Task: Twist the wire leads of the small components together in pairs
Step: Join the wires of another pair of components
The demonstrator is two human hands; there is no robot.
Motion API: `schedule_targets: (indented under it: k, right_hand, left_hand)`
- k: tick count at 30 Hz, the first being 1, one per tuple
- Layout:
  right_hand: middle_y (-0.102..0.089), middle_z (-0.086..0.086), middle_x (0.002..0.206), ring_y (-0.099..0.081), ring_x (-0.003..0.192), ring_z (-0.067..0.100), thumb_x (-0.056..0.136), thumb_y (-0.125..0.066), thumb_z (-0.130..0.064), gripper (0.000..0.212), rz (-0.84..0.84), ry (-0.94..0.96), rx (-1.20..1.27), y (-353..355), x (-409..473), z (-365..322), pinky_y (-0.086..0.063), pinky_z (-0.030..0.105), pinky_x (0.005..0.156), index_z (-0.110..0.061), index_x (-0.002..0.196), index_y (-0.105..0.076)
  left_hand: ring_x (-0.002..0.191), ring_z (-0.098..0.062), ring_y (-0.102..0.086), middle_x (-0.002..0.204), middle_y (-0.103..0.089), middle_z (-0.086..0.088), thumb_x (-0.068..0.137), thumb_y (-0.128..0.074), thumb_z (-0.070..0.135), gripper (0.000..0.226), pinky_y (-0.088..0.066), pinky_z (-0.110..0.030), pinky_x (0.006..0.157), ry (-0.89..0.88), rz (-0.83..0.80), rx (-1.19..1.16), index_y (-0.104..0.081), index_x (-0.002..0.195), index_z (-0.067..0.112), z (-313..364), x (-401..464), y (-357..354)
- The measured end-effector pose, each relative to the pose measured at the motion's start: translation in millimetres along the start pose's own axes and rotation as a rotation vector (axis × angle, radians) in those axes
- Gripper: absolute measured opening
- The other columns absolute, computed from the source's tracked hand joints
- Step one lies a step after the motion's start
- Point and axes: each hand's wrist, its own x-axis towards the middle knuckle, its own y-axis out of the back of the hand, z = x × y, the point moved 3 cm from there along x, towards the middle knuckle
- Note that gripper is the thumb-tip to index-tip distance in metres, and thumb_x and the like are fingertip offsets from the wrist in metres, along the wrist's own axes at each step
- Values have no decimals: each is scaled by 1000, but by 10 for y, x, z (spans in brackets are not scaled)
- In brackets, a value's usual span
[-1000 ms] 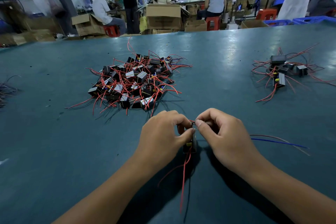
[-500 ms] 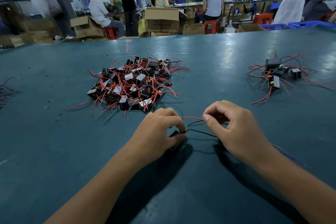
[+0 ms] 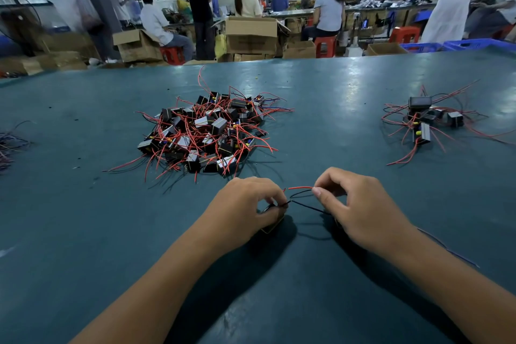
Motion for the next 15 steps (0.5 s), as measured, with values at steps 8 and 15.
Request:
schedule_targets:
  k: [8, 15]
  right_hand:
    - [-55, -26, 108, -50, 105, -11, 73, -70, -65, 50, -357, -80, -170, 208, 47, 87, -38, 8, 87, -39, 112, -51]
    - [-59, -11, 92, -56, 88, 11, 84, -67, -53, 28, -459, -88, -453, 197, 32, 107, -48, 30, 81, -28, 91, -56]
  left_hand:
    - [92, 3, -53, 97, -55, 24, 79, -78, 47, 36, -39, -11, 73, 167, -93, 34, -55, 103, 34, -145, -12, 51]
    - [68, 0, -56, 78, -64, 13, 84, -74, 42, 18, -45, -20, 62, 231, -158, 0, -66, 93, 29, -124, -33, 43]
